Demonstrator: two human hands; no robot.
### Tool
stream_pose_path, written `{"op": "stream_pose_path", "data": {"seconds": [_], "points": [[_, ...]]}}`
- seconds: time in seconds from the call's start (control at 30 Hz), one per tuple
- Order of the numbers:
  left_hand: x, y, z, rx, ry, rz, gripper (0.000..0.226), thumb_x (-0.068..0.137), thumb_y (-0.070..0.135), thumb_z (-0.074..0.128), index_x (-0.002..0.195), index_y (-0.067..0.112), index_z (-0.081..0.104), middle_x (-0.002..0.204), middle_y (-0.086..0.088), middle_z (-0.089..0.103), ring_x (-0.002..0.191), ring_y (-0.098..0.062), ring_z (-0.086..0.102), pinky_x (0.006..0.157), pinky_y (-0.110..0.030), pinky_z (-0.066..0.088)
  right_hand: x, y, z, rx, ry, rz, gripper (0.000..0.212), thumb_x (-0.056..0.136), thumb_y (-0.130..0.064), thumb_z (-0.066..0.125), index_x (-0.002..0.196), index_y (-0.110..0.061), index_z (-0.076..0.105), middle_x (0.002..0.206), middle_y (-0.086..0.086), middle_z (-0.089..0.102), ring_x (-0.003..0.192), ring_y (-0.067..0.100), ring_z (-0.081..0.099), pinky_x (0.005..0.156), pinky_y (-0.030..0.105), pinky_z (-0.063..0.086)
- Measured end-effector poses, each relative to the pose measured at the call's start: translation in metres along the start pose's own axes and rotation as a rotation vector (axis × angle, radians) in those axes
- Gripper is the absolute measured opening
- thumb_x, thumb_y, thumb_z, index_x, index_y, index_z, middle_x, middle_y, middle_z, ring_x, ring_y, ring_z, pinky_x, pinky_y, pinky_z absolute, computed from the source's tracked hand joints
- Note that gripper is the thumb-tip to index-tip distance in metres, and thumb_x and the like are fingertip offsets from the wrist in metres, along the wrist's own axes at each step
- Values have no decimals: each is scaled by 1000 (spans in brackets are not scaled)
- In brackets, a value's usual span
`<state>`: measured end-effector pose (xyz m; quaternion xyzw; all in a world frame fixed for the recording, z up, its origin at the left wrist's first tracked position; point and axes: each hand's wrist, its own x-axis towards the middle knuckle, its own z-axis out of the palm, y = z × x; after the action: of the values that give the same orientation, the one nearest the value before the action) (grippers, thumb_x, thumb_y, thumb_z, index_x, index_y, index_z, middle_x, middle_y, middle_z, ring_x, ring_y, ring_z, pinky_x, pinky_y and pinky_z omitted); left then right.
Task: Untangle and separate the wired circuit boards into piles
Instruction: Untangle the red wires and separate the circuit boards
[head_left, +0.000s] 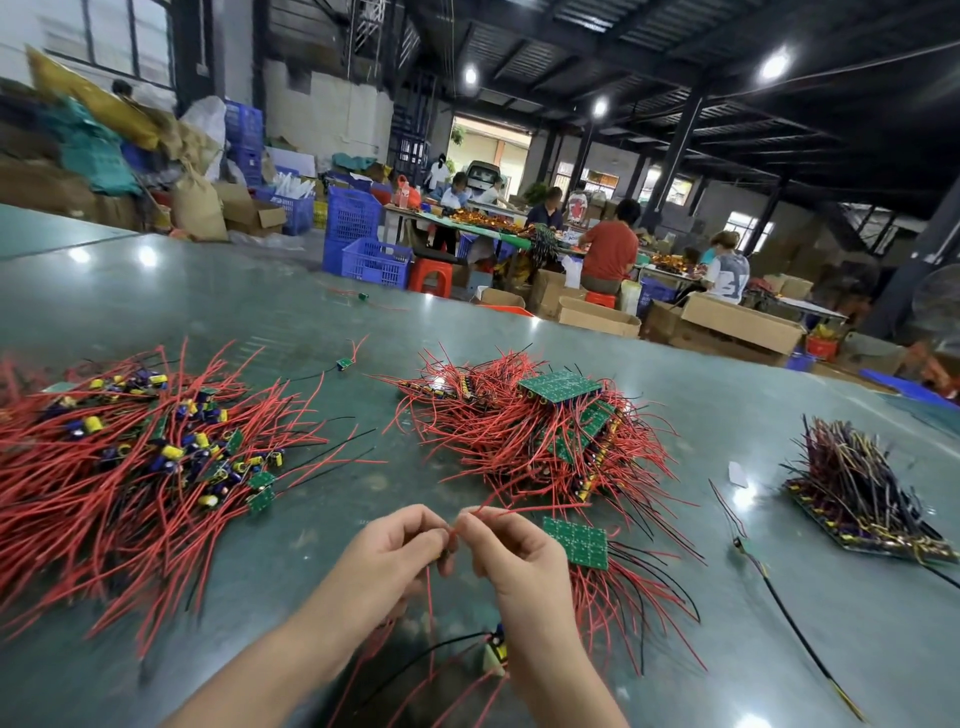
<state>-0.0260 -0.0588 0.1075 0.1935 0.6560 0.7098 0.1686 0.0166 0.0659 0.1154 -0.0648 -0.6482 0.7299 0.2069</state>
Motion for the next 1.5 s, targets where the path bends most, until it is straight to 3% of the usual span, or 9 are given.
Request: {"op": "stream_pose_path", "data": {"seconds": [0.2, 0.37, 0.47, 0.73, 0.83, 1.0, 1.2, 1.33, 1.5], "points": [[-1, -2, -2, 150, 65, 97, 19, 90, 5, 54, 72, 9, 57, 55, 5, 54, 37, 1, 32, 38, -7, 24, -1, -1, 2, -101, -17, -73, 20, 76, 7, 68, 71, -12, 71, 67, -6, 71, 64, -2, 63, 62, 9, 45], [-1, -5, -5, 408, 177, 229, 10, 73, 26, 61, 68, 21, 54, 53, 4, 50, 51, -8, 39, 55, -27, 32, -1, 0, 2, -271, -22, -159, 22, 76, 5, 70, 70, -16, 71, 66, -9, 70, 64, -2, 61, 64, 10, 45], [-1, -6, -7, 476, 210, 285, 12, 72, 34, 60, 71, 24, 54, 53, 5, 51, 51, -6, 41, 56, -26, 34, -1, -1, 3, -250, -8, -131, 19, 76, 3, 71, 69, -15, 71, 66, -8, 70, 63, -2, 61, 62, 10, 44], [-5, -2, -3, 367, 175, 365, 14, 83, 8, 68, 75, 19, 66, 66, 4, 71, 64, -3, 66, 64, -9, 45, -2, -4, 6, -74, 67, -36, 19, 75, 8, 69, 67, -9, 72, 65, -2, 71, 62, 1, 64, 60, 10, 46], [-6, 1, -1, 322, 165, 377, 12, 83, 6, 67, 75, 16, 66, 66, 4, 70, 54, 2, 59, 56, -7, 42, -2, -2, 7, 3, 68, 58, 16, 76, 0, 70, 65, -11, 73, 65, -2, 68, 58, 3, 58, 56, 12, 43], [-9, 4, 1, 229, 106, 361, 12, 87, 13, 62, 76, 17, 61, 60, 5, 65, 41, -10, 42, 45, -20, 38, -2, 0, 4, 561, -97, 436, 9, 68, -15, 65, 67, -9, 71, 63, 1, 60, 49, 6, 50, 50, 15, 37], [-1, -1, -7, 90, 113, 226, 14, 90, 9, 57, 77, 5, 55, 65, -8, 66, 46, -12, 38, 42, -17, 33, 8, -4, -6, 371, 157, 214, 7, 59, -12, 70, 64, -10, 74, 63, 1, 62, 48, 3, 49, 48, 12, 43], [1, -2, -9, 189, 82, 269, 21, 89, 10, 60, 70, 14, 54, 57, 1, 55, 49, -2, 41, 48, -10, 32, 11, -8, -14, 397, 123, 200, 4, 64, -7, 68, 67, -7, 72, 65, 6, 63, 47, 6, 54, 49, 14, 49], [5, 0, -16, 222, 80, 291, 30, 76, 40, 73, 64, 21, 54, 56, 1, 51, 54, -7, 41, 54, -17, 33, 14, -14, -24, 314, 44, 197, 7, 73, -10, 67, 69, -8, 73, 66, 6, 65, 50, 8, 59, 51, 17, 52]]}}
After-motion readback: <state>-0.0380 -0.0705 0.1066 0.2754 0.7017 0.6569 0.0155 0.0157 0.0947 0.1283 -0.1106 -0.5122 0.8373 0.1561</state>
